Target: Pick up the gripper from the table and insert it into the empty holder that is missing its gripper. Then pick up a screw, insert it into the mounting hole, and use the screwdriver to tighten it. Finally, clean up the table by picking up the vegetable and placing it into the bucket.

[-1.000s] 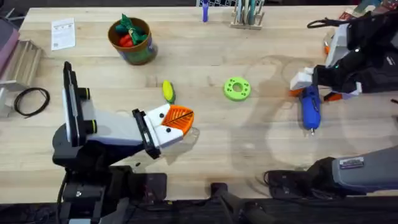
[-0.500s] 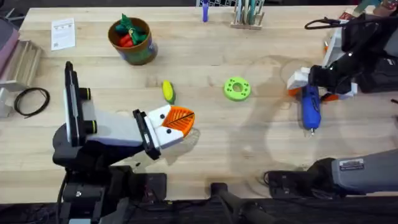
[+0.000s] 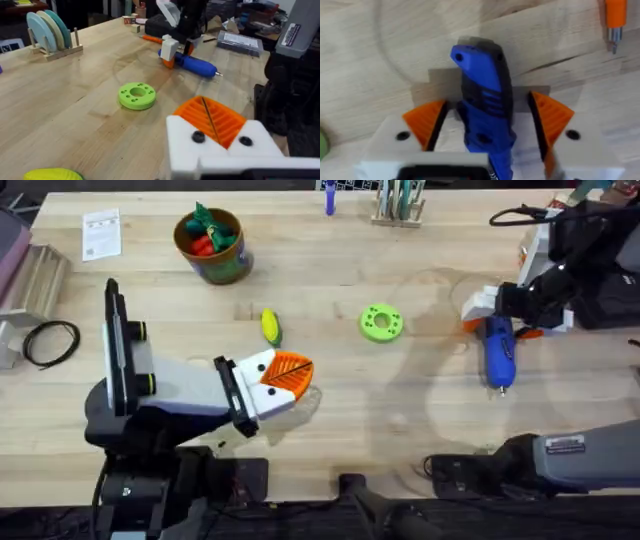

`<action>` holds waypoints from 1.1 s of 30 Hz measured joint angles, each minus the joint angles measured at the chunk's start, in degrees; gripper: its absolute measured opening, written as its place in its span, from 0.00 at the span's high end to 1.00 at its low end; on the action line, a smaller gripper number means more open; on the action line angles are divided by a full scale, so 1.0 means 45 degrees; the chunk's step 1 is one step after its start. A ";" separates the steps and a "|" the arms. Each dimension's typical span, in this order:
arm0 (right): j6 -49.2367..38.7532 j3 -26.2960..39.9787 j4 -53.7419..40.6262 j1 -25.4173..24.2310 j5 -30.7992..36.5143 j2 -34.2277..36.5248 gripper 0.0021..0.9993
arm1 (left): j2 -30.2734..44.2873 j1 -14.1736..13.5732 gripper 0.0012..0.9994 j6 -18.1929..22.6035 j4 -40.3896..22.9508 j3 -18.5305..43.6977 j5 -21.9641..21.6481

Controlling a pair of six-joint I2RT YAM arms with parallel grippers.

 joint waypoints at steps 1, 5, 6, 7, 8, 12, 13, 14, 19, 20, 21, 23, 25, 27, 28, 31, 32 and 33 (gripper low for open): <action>-0.0033 0.0000 0.0019 0.0000 -0.0024 -0.0009 0.07 | 0.0000 0.0000 0.99 0.0000 0.0002 0.0005 0.0000; -0.0043 -0.0006 0.0442 -0.0001 0.0009 -0.0024 0.56 | 0.0000 0.0000 0.99 0.0000 -0.0003 0.0005 0.0005; -0.0064 -0.0022 0.0474 -0.0010 0.0027 -0.0027 0.70 | 0.0000 0.0000 0.99 0.0000 0.0002 0.0002 0.0002; -0.0088 -0.0048 0.0574 -0.0010 0.0101 0.0003 0.83 | 0.0000 0.0000 0.99 0.0000 -0.0003 0.0005 0.0005; -0.0072 -0.0053 0.0675 -0.0010 0.0121 0.0034 0.95 | 0.0000 0.0000 0.99 0.0000 -0.0003 0.0004 0.0005; -0.0074 -0.0053 0.0759 0.0000 0.0107 0.0039 0.98 | 0.0000 0.0000 0.99 0.0000 -0.0003 0.0002 0.0005; -0.0074 -0.0053 0.0767 0.0000 0.0107 0.0039 0.98 | 0.0003 0.0000 0.99 0.0000 -0.0003 0.0000 0.0005; -0.0074 -0.0053 0.0767 0.0000 0.0107 0.0039 0.98 | 0.0000 0.0000 0.99 0.0000 -0.0003 0.0005 0.0005; -0.0074 -0.0053 0.0772 0.0000 0.0107 0.0039 0.98 | 0.0000 0.0000 0.99 0.0000 -0.0003 0.0005 0.0005; -0.0074 -0.0053 0.0768 0.0000 0.0107 0.0039 0.98 | 0.0004 0.0000 0.99 0.0000 -0.0003 0.0004 0.0005; -0.0074 -0.0053 0.0763 0.0000 0.0107 0.0039 0.98 | 0.0000 0.0000 0.99 0.0000 -0.0003 0.0005 0.0005; -0.0074 -0.0049 0.0731 0.0000 0.0107 0.0034 0.98 | 0.0000 0.0000 0.99 0.0000 -0.0003 0.0005 0.0005; -0.0074 -0.0001 0.0612 0.0008 0.0079 0.0029 0.98 | 0.0000 0.0000 0.99 0.0000 -0.0003 0.0003 0.0005; -0.0059 0.0044 0.0427 0.0083 0.0005 -0.0010 0.98 | 0.0000 0.0000 0.99 0.0000 -0.0003 0.0000 0.0005; -0.0029 0.0069 0.0371 0.0136 -0.0029 -0.0066 0.98 | 0.0003 0.0000 0.99 0.0000 -0.0003 0.0005 0.0005; 0.0029 0.0305 0.0338 0.0328 -0.0322 -0.0595 0.98 | 0.0000 0.0000 0.99 0.0000 -0.0003 0.0005 0.0005; 0.0048 0.0503 0.0378 0.0407 -0.0502 -0.0893 0.98 | 0.0000 0.0000 0.99 0.0000 -0.0003 0.0005 0.0005; 0.0067 0.0746 0.0470 0.0482 -0.0696 -0.1196 0.98 | 0.0000 0.0000 0.99 0.0004 -0.0003 0.0004 0.0005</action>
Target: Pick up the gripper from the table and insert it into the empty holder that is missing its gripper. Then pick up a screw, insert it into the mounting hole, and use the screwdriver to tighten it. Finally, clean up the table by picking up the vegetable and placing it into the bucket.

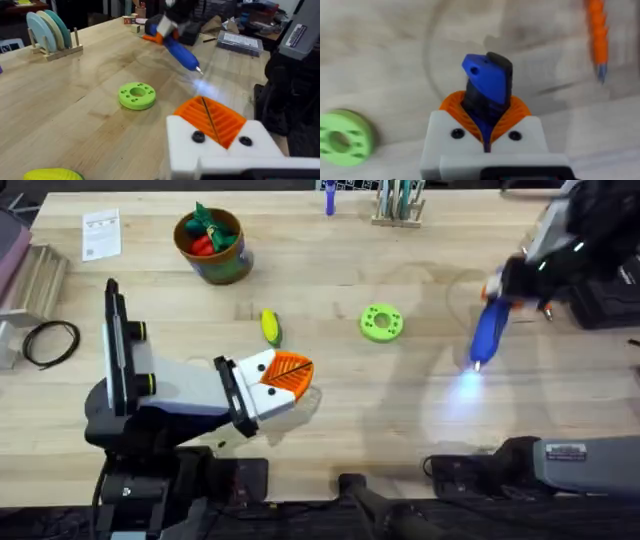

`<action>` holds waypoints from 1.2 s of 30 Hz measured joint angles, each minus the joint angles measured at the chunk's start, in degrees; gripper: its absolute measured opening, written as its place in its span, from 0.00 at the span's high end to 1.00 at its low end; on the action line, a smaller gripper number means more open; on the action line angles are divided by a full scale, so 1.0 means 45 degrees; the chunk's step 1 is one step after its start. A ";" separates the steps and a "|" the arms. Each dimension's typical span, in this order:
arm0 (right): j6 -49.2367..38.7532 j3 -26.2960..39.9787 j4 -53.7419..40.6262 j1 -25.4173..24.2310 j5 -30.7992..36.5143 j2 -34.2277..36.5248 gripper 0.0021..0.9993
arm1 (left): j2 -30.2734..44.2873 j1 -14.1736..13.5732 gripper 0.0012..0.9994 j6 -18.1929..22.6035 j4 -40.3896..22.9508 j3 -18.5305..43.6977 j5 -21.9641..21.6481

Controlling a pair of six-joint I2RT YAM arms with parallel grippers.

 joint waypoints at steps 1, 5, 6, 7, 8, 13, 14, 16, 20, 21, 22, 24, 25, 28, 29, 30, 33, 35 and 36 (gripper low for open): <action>0.0009 0.0282 0.0182 0.0083 -0.0251 -0.0342 0.98 | 0.0001 0.0000 0.99 -0.0004 0.0000 0.0001 0.0000; 0.0051 0.1367 0.0930 0.0429 -0.1282 -0.1428 0.98 | 0.0000 0.0000 0.99 -0.0004 0.0000 -0.0002 0.0000; 0.0053 0.1598 0.1093 0.0524 -0.1588 -0.1648 0.98 | 0.0000 0.0000 0.99 -0.0004 0.0000 0.0000 0.0000; 0.0058 0.1786 0.1247 0.0625 -0.1906 -0.1828 0.98 | 0.0000 0.0000 0.99 -0.0004 0.0000 -0.0004 0.0000; 0.0060 0.1927 0.1455 0.0732 -0.2255 -0.2005 0.98 | 0.0000 0.0000 0.99 -0.0004 0.0000 -0.0002 0.0000; 0.0112 0.2163 0.3006 0.1374 -0.4174 -0.2625 0.98 | 0.0004 0.0000 0.99 -0.0004 0.0000 0.0001 0.0000; 0.0163 0.2163 0.3436 0.1529 -0.4555 -0.2727 0.98 | 0.0000 0.0000 0.99 -0.0004 0.0000 0.0001 0.0000; 0.0375 0.2163 0.4305 0.1851 -0.5221 -0.2921 0.98 | 0.0002 0.0000 0.99 -0.0004 0.0000 -0.0001 0.0000; 0.1026 0.2168 0.6027 0.2483 -0.6378 -0.3360 0.98 | 0.0000 0.0000 0.99 -0.0004 -0.0024 0.0000 0.0005; 0.1210 0.2168 0.6459 0.2621 -0.6625 -0.3445 0.98 | 0.0000 0.0000 0.99 -0.0004 -0.0020 0.0001 0.0005; 0.1440 0.2173 0.6960 0.2801 -0.6920 -0.3541 0.98 | 0.0000 0.0000 0.99 -0.0002 -0.0024 0.0001 0.0005; 0.1842 0.2173 0.7749 0.3133 -0.7402 -0.3682 0.98 | 0.0004 0.0000 0.99 -0.0004 -0.0024 -0.0003 0.0005; 0.2035 0.2173 0.8075 0.3305 -0.7612 -0.3731 0.98 | 0.0000 0.0000 0.99 -0.0004 -0.0024 0.0001 0.0005; 0.2569 0.2173 0.9001 0.3867 -0.8107 -0.3783 0.98 | 0.0000 0.0000 0.99 -0.0004 -0.0024 -0.0004 0.0005; 0.2735 0.2173 0.9337 0.4111 -0.8222 -0.3783 0.98 | 0.0000 0.0000 0.99 -0.0004 -0.0024 -0.0002 0.0005; 0.2847 0.2173 0.9622 0.4339 -0.8279 -0.3783 0.98 | 0.0000 0.0000 0.99 -0.0004 -0.0024 0.0001 0.0005; 0.3087 0.2165 1.0940 0.5112 -0.8466 -0.3769 0.98 | 0.0000 0.0000 0.99 -0.0004 -0.0024 0.0001 0.0005; 0.3369 0.2022 1.2345 0.5577 -0.8597 -0.3778 0.98 | 0.0000 0.0000 0.99 -0.0004 -0.0024 -0.0001 0.0005; 0.3582 0.1894 1.3010 0.5733 -0.8663 -0.3787 0.98 | 0.0004 0.0000 0.99 -0.0001 -0.0024 -0.0004 0.0005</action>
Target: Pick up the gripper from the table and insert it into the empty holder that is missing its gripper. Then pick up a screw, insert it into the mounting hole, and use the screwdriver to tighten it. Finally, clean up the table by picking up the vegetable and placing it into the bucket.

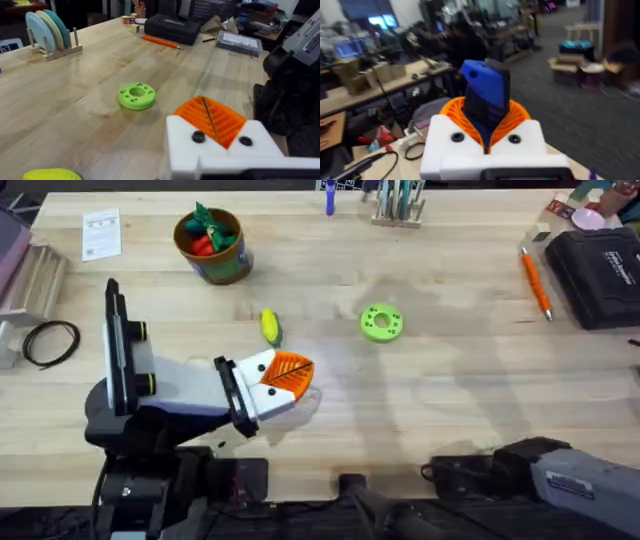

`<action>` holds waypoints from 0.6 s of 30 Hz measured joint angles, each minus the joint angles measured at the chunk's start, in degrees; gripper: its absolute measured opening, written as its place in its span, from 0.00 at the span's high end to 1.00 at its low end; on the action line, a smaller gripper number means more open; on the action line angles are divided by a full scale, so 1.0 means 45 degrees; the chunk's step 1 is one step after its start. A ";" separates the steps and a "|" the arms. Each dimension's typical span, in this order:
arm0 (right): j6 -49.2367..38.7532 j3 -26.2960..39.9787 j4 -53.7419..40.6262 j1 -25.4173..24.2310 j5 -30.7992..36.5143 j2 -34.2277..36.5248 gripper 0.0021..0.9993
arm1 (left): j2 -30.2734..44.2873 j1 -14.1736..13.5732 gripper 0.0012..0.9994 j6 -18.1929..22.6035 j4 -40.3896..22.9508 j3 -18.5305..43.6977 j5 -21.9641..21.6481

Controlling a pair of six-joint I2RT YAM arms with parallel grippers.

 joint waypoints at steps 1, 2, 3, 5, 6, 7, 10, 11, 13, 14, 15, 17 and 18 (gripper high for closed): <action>0.0299 -0.0242 0.0835 0.0139 -0.0073 -0.0021 0.98 | -0.0004 0.0000 0.99 -0.0004 0.0000 0.0000 0.0000; 0.0618 -0.0554 0.1698 0.0205 -0.0139 -0.0026 0.98 | 0.0000 0.0000 0.99 -0.0004 0.0000 0.0003 0.0000; 0.0986 -0.0931 0.2605 0.0226 -0.0177 -0.0021 0.98 | -0.0004 0.0000 0.99 -0.0002 0.0000 0.0005 0.0003; 0.1822 -0.1836 0.4652 0.0236 -0.0196 0.0016 0.98 | -0.0004 0.0000 0.99 -0.0002 0.0000 0.0004 0.0005; 0.2286 -0.2305 0.5744 0.0236 -0.0217 0.0083 0.98 | -0.0004 0.0000 0.99 -0.0004 0.0000 0.0005 0.0005; 0.2823 -0.2779 0.6865 0.0245 -0.0228 0.0199 0.98 | -0.0003 0.0000 0.99 -0.0004 0.0000 0.0005 0.0005; 0.4133 -0.3792 0.9482 0.0372 -0.0285 0.0727 0.98 | 0.0000 0.0000 0.99 -0.0004 0.0000 0.0001 0.0010; 0.4535 -0.4039 1.0221 0.0467 -0.0367 0.0983 0.98 | -0.0004 0.0000 0.99 -0.0004 0.0000 0.0000 0.0005; 0.5099 -0.4236 1.1128 0.0691 -0.0622 0.1488 0.98 | 0.0000 0.0000 0.99 -0.0004 0.0000 0.0001 0.0009; 0.5337 -0.4273 1.1664 0.0849 -0.0796 0.1806 0.98 | -0.0004 0.0000 0.99 -0.0004 0.0000 0.0005 0.0005; 0.5534 -0.4277 1.2195 0.1025 -0.0927 0.2103 0.98 | -0.0004 0.0000 0.99 -0.0004 0.0000 0.0003 0.0005; 0.5765 -0.4277 1.2974 0.1402 -0.1104 0.2533 0.98 | 0.0001 0.0000 0.99 -0.0004 0.0000 0.0005 0.0010; 0.5839 -0.4277 1.3334 0.1623 -0.1181 0.2716 0.98 | -0.0004 0.0000 0.99 -0.0004 0.0000 0.0005 0.0010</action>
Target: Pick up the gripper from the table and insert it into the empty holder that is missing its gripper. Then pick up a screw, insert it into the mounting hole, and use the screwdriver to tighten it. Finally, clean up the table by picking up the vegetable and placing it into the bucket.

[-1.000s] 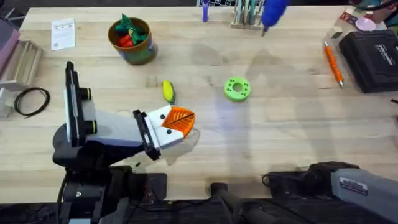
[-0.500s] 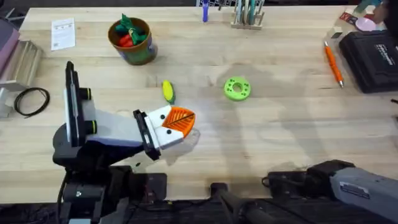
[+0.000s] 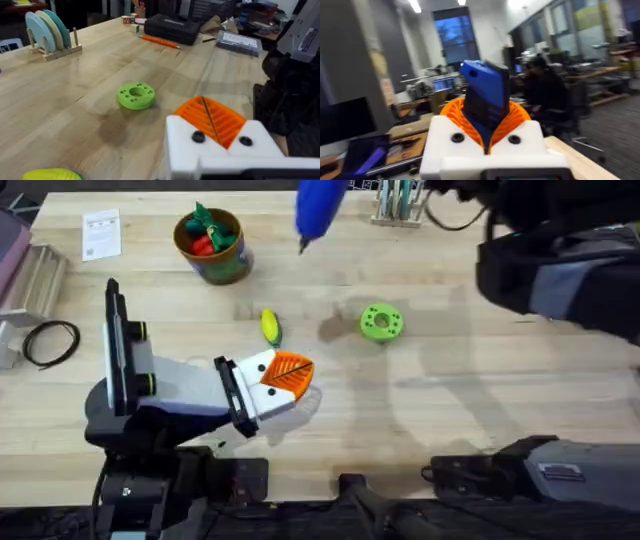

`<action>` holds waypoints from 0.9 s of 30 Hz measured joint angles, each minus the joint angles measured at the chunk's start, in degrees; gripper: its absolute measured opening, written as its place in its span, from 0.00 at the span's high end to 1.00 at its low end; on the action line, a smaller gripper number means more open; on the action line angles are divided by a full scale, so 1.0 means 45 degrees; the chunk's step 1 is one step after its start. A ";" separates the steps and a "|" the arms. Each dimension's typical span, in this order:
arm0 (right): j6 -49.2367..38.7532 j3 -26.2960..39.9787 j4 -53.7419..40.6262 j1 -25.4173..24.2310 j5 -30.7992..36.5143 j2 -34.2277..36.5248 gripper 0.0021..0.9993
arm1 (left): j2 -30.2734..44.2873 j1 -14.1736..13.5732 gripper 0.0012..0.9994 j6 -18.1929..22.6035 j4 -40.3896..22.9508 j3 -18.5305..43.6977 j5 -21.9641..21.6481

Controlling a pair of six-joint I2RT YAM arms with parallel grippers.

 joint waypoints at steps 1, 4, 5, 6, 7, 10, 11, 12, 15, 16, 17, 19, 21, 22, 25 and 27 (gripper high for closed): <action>0.0014 0.0000 0.0247 0.0204 -0.0063 0.0128 0.98 | 0.0000 0.0000 0.99 0.0000 -0.0003 0.0000 0.0000; 0.0006 0.0000 0.0411 0.0737 -0.0215 0.0322 0.98 | 0.0003 0.0000 0.99 0.0000 0.0000 -0.0005 0.0000; -0.0004 0.0000 0.0413 0.0891 -0.0302 0.0342 0.98 | 0.0004 0.0000 0.99 0.0000 0.0000 0.0000 0.0000; -0.0024 0.0000 0.0415 0.1049 -0.0407 0.0348 0.98 | 0.0000 0.0000 0.99 0.0000 0.0000 0.0000 0.0000; -0.0067 0.0000 0.0431 0.1190 -0.0528 0.0348 0.98 | 0.0000 0.0000 0.99 0.0000 0.0000 0.0000 0.0000; -0.0319 0.0000 0.0458 0.1614 -0.0854 0.0348 0.98 | 0.0000 0.0000 0.99 0.0000 0.0000 -0.0003 0.0000; -0.0410 0.0000 0.0458 0.1781 -0.0949 0.0348 0.98 | 0.0002 0.0000 0.99 0.0000 0.0000 0.0000 0.0000; -0.0507 0.0000 0.0462 0.1945 -0.1019 0.0348 0.98 | 0.0004 0.0000 0.99 0.0000 0.0000 0.0000 0.0000; -0.0886 0.0000 0.0462 0.2424 -0.1149 0.0348 0.98 | 0.0000 0.0000 0.99 0.0000 -0.0004 0.0000 0.0000; -0.1074 0.0000 0.0448 0.2607 -0.1184 0.0348 0.98 | 0.0000 0.0000 0.99 0.0000 0.0000 -0.0005 0.0000; -0.1265 0.0000 0.0432 0.2754 -0.1219 0.0348 0.98 | 0.0000 0.0000 0.99 0.0000 0.0000 0.0000 0.0000; -0.1724 0.0000 0.0414 0.3082 -0.1340 0.0348 0.98 | 0.0000 0.0000 0.99 0.0000 0.0000 -0.0001 0.0000; -0.2252 0.0000 0.0414 0.3376 -0.1507 0.0348 0.98 | 0.0000 0.0000 0.99 0.0000 0.0000 0.0000 0.0000; -0.2534 0.0000 0.0414 0.3516 -0.1634 0.0348 0.98 | 0.0003 0.0000 0.99 0.0000 0.0000 0.0000 0.0000; -0.3250 0.0000 0.0414 0.3836 -0.2060 0.0348 0.98 | 0.0000 0.0000 0.99 0.0000 0.0000 0.0000 0.0000; -0.3574 0.0000 0.0409 0.3976 -0.2290 0.0348 0.98 | 0.0005 0.0000 0.99 0.0000 -0.0005 0.0000 0.0000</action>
